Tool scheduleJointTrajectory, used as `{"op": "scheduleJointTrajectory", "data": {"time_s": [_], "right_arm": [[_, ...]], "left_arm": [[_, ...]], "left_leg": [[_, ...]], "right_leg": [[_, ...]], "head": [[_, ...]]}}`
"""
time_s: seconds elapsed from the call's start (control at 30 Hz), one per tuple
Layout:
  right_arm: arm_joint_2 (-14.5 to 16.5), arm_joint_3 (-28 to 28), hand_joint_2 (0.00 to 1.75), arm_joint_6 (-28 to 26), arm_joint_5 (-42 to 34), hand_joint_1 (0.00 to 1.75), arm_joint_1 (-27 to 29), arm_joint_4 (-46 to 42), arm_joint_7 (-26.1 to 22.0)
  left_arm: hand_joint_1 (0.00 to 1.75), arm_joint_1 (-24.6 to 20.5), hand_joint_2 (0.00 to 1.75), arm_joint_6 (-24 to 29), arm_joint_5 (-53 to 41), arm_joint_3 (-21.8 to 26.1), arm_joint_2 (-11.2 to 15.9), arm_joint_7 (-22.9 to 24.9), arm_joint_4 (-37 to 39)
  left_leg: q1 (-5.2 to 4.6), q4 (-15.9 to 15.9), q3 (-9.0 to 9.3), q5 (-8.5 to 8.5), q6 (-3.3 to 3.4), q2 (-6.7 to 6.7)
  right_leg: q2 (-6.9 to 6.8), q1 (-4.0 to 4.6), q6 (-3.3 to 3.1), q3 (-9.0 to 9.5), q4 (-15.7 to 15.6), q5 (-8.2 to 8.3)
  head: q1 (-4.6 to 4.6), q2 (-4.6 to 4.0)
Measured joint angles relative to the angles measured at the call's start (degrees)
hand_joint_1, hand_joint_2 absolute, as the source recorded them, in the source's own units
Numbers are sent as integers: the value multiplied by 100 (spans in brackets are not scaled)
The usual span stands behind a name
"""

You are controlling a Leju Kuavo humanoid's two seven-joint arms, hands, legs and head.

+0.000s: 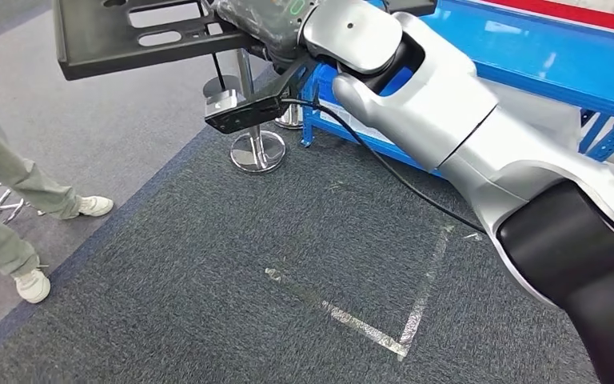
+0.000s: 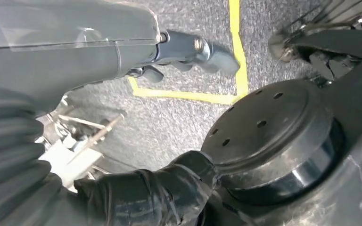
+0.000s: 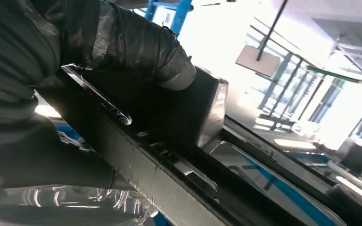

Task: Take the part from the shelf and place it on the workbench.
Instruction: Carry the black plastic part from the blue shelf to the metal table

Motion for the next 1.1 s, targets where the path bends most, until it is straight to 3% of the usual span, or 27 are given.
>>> {"op": "scheduleJointTrajectory", "data": {"time_s": [0.03,0.07,0.13,0.2,0.23,0.3,0.33,0.4,0.47,0.5,0.53,0.57,0.6,0.67,0.73,0.8,0.83,0.9,0.93,1.0,1.03,1.07,1.1], "right_arm": [[15,1,175,15,2,175,-5,68,0],[33,1,175,35,1,175,-10,134,-1],[74,2,175,81,-2,175,-52,271,2],[102,2,175,135,-15,175,-141,430,26],[114,2,175,160,-26,175,-181,520,44],[138,2,175,196,-50,175,-219,683,71],[149,2,175,205,-60,175,-225,756,83],[156,2,175,225,-73,175,-248,892,119],[155,2,175,247,-77,175,-262,1024,171],[155,2,175,259,-78,175,-258,1087,198],[155,2,175,269,-78,175,-250,1148,222],[155,2,175,276,-78,175,-246,1204,246],[155,2,175,284,-78,175,-251,1254,273],[154,2,175,305,-72,175,-294,1333,318],[154,2,175,357,-70,175,-351,1392,355],[160,2,175,417,-84,175,-383,1440,379],[169,2,175,438,-95,175,-393,1460,386],[186,2,175,472,-102,175,-435,1503,421],[191,2,175,486,-90,175,-461,1526,447],[192,2,175,508,-60,175,-493,1570,484],[195,2,175,512,-49,175,-494,1587,487],[199,2,175,514,-47,175,-494,1601,486],[203,2,175,513,-46,175,-497,1614,486]], "left_arm": [[0,2,175,-2,-2,-2,0,0,-1],[0,3,175,-3,-6,-4,1,0,-1],[0,-2,175,-4,-23,-5,9,1,-3],[0,-16,175,1,-52,-3,23,9,-9],[0,-21,175,3,-70,-3,27,18,-16],[0,-12,175,6,-103,-5,33,40,-31],[0,-4,175,7,-125,-6,33,52,-42],[0,4,175,7,-162,-8,33,74,-68],[0,0,175,8,-186,-9,33,86,-86],[0,-4,175,8,-193,-9,33,87,-87],[0,-5,175,9,-202,-9,33,87,-88],[0,-2,175,9,-209,-9,33,87,-90],[0,1,175,9,-217,-9,33,87,-90],[0,3,175,8,-228,-10,36,87,-91],[0,-3,175,-7,-236,-10,51,81,-93],[0,11,175,-30,-240,-11,79,74,-96],[0,24,175,-40,-241,-11,90,71,-106],[0,35,175,-54,-242,-14,125,67,-130],[0,32,175,-56,-245,-14,133,65,-141],[0,24,175,-58,-252,-14,146,64,-144],[0,25,175,-61,-256,-14,146,64,-144],[0,25,175,-65,-260,-15,148,64,-144],[0,25,175,-67,-266,-15,152,64,-144]], "left_leg": [[0,104,-18,-5,-2,16],[-2,-10,75,83,5,30],[-30,-703,483,354,44,194],[-98,-1249,779,494,134,381],[-126,-1343,814,499,180,408],[-126,-1370,806,542,263,268],[-111,-1396,809,564,298,205],[-78,-1447,815,610,363,96],[-77,-1449,796,631,394,-15],[-76,-1444,787,636,402,-80],[-75,-1437,782,638,405,-149],[-71,-1427,779,640,405,-222],[-65,-1416,777,641,401,-296],[-59,-1392,756,646,370,-436],[-41,-1380,694,677,297,-557],[-5,-1412,644,732,204,-679],[3,-1408,619,734,170,-650],[-13,-1166,485,580,119,-386],[-16,-862,342,418,102,-194],[-10,-140,17,117,60,-13],[-5,72,-73,71,45,15],[-2,67,-54,124,33,35],[0,-150,75,258,26,73]], "right_leg": [[-69,9,-2,-7,9,-3],[-136,15,-1,-11,18,-7],[-263,31,12,-15,37,-23],[-372,73,46,-28,61,-43],[-427,92,64,-30,63,-48],[-537,112,107,-21,52,-59],[-505,103,137,-28,81,-101],[-254,79,189,-168,413,-340],[24,51,215,-491,1151,-695],[77,42,226,-647,1486,-803],[98,32,235,-730,1656,-809],[110,20,237,-708,1596,-703],[134,5,233,-589,1331,-516],[337,-28,209,-235,564,-151],[499,-30,192,-44,135,-40],[429,-15,163,-21,56,-39],[364,-17,136,-5,16,-15],[217,-42,67,34,-66,33],[144,-38,45,45,-84,43],[7,-30,24,43,-87,42],[-58,-28,26,43,-85,39],[-123,-28,34,44,-80,32],[-190,-30,46,47,-70,19]], "head": [[-1,0],[-1,0],[-1,0],[2,0],[4,0],[12,0],[14,0],[30,1],[42,1],[43,0],[44,0],[44,0],[47,0],[49,0],[45,0],[46,0],[44,0],[28,0],[21,0],[13,0],[9,0],[4,0],[-1,0]]}}
